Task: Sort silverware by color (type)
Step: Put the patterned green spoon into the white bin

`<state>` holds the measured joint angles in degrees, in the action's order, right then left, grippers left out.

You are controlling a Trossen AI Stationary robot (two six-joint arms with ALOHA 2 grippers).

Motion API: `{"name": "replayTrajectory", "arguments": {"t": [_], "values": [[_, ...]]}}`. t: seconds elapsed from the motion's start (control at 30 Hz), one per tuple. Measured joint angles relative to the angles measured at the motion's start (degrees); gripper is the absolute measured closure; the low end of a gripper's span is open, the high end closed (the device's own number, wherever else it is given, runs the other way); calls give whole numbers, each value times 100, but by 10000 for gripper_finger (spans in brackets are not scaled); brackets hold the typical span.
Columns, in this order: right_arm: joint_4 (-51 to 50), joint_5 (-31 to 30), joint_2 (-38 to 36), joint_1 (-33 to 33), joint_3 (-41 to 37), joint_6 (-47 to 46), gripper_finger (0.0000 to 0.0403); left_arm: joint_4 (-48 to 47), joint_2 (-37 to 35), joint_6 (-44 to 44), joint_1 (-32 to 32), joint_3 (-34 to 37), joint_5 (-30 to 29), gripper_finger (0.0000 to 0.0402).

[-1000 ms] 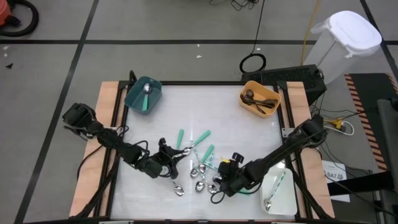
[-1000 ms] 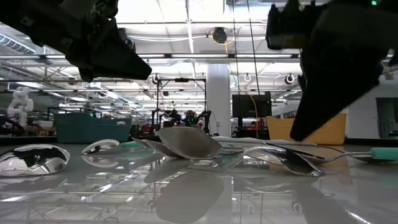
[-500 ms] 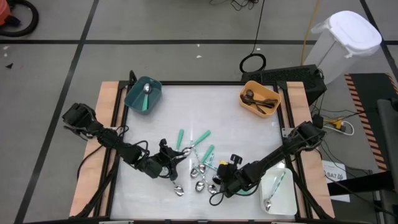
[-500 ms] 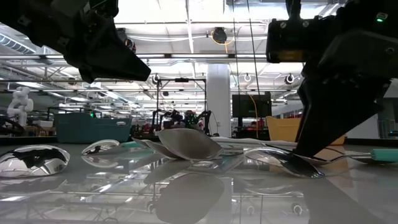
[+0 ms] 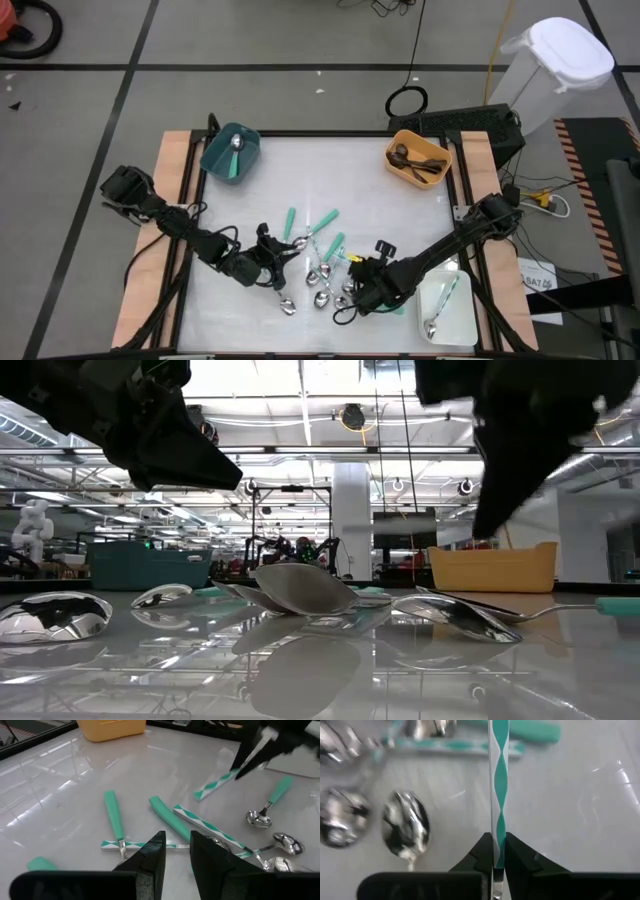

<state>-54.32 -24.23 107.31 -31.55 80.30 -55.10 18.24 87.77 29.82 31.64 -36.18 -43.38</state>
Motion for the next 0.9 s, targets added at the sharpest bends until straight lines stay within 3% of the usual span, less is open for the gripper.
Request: {"name": "replayTrajectory", "arguments": {"t": [0.4,0.77,0.9], "values": [[-1506,-287,-2,-157,1389,-230,382,-2,0,-467,-11,0,194,314],[-3575,-103,-2,-687,2698,-1413,382,-55,-1,-420,141,0,199,314],[-3550,-117,-119,-925,2929,-1640,382,-51,-1,-416,226,0,199,314]]}}
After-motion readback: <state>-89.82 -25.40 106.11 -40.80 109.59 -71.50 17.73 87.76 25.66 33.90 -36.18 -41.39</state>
